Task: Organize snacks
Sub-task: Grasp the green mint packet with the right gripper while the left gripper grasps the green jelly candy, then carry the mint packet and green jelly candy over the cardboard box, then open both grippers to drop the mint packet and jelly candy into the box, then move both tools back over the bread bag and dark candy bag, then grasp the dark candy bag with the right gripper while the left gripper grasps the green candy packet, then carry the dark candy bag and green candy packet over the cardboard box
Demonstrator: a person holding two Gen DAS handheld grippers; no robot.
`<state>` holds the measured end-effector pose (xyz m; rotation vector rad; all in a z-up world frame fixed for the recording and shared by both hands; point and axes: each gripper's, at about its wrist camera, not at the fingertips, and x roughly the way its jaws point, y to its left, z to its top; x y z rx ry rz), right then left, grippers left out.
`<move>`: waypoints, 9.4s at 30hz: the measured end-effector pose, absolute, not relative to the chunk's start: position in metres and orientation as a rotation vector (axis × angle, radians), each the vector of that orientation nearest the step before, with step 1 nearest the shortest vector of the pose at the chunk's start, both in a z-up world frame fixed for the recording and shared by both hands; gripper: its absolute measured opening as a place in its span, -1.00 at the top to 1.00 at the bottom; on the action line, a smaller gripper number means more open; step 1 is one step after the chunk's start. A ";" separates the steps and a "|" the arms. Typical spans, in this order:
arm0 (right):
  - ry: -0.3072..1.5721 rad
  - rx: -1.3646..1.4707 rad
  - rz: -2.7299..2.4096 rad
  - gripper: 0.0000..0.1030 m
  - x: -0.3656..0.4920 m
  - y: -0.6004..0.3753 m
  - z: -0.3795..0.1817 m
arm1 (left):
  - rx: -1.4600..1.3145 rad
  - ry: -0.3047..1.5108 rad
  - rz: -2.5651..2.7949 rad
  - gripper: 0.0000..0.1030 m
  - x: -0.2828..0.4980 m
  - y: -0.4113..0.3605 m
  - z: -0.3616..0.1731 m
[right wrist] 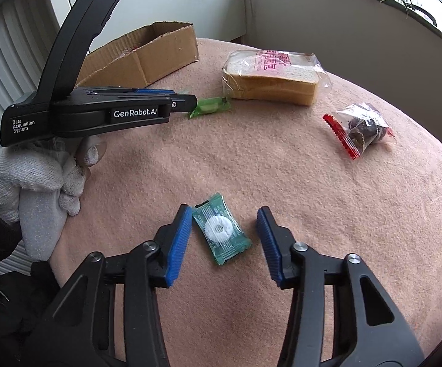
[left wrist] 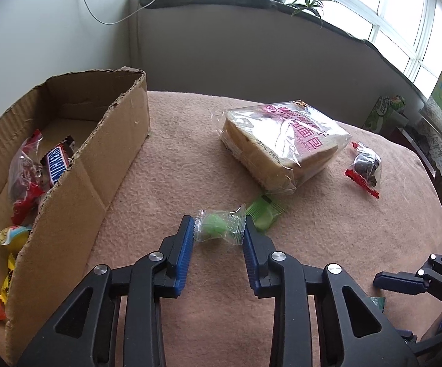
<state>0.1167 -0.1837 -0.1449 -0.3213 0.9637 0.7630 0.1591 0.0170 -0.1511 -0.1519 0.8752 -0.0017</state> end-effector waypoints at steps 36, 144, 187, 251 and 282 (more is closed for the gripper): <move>0.916 -0.257 0.720 0.66 0.109 -0.214 -0.122 | -0.164 0.814 -0.043 0.72 0.136 0.021 -0.131; 0.747 -0.243 0.879 -0.69 0.164 0.002 -0.028 | -0.239 0.632 0.200 -0.08 0.040 0.146 -0.065; 0.932 0.064 0.498 -0.91 0.229 -0.277 -0.082 | -0.150 0.795 -0.178 -0.08 0.122 -0.002 -0.105; 1.115 -0.020 0.445 0.18 0.273 -0.248 -0.139 | -0.005 0.902 -0.234 0.60 0.179 -0.037 -0.146; 0.910 -0.063 0.554 0.21 0.178 -0.223 -0.061 | -0.070 0.712 -0.148 0.61 0.107 0.005 -0.079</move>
